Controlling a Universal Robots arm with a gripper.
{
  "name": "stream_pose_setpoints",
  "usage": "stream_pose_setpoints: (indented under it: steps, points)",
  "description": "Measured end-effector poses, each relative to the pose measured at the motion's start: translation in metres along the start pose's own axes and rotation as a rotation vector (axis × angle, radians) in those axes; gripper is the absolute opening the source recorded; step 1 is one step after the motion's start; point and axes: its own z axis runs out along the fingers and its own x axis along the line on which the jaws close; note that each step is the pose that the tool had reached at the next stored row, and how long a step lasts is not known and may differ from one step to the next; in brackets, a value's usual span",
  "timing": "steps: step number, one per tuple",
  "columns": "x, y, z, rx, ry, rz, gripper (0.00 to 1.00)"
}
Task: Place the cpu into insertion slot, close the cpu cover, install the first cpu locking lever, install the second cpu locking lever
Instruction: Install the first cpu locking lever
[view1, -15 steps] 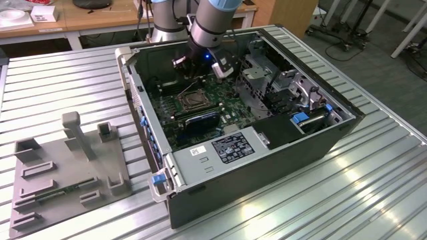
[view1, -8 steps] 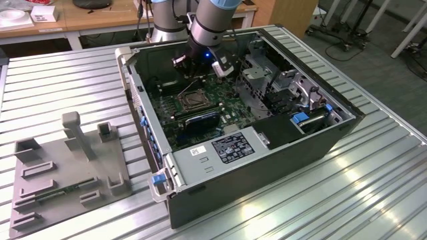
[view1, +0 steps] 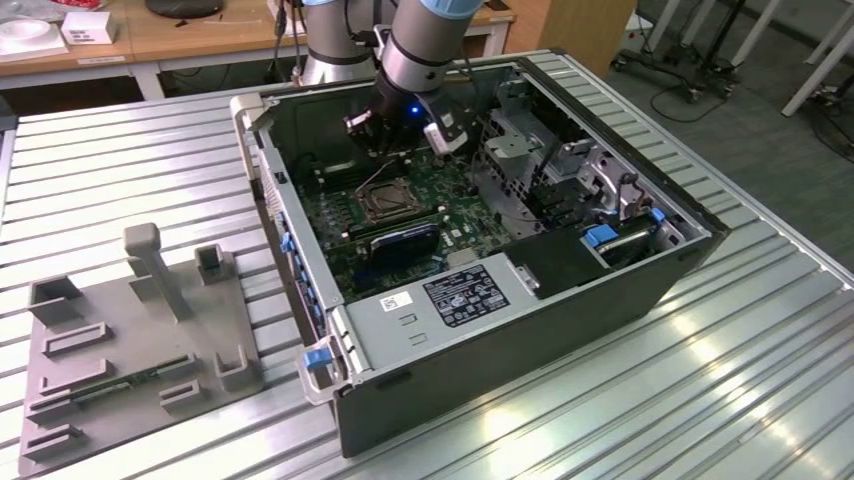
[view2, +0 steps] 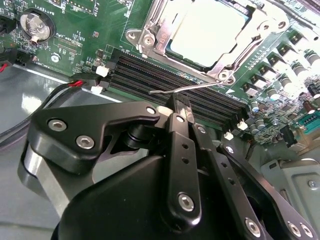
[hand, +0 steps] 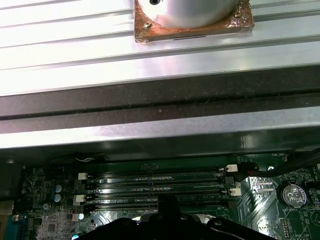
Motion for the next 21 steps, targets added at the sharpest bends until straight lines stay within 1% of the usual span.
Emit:
stream_pose_setpoints:
  steps: [4, 8, 21]
  points:
    - [0.0004, 0.0000, 0.0000, 0.0000, 0.0000, 0.000, 0.11]
    - [0.0035, -0.0011, 0.0001, 0.0000, -0.0008, 0.000, 0.11]
    - [0.0035, -0.0027, -0.0004, 0.0003, -0.0008, 0.000, 0.11]
